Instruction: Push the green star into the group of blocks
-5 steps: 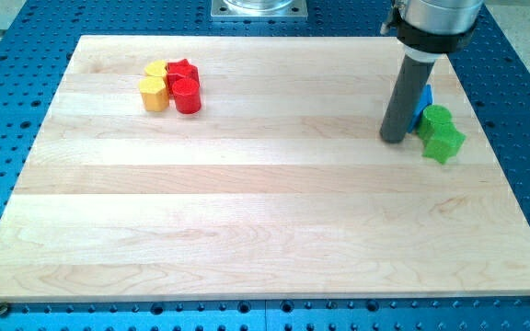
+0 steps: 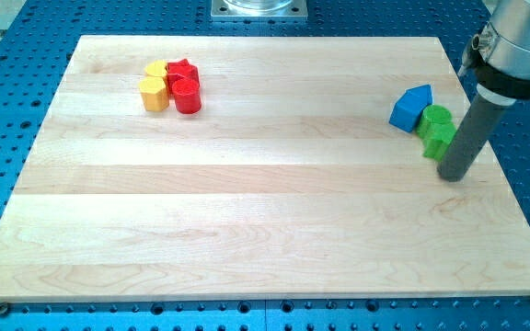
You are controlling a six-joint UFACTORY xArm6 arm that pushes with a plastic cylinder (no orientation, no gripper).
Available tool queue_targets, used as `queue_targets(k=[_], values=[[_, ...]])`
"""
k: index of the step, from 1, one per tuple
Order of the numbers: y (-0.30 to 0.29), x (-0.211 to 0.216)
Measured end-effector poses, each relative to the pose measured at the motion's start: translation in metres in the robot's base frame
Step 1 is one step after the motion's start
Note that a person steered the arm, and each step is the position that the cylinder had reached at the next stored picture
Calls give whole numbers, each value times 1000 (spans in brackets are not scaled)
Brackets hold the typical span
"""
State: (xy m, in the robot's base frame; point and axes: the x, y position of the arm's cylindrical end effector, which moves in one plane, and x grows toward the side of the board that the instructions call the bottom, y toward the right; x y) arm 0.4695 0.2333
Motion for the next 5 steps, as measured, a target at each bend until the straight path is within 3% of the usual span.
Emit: queue_targets(k=[1,2,4,5], values=[[-2,-37],[-3,-45],[-2,-33],[33,-27]])
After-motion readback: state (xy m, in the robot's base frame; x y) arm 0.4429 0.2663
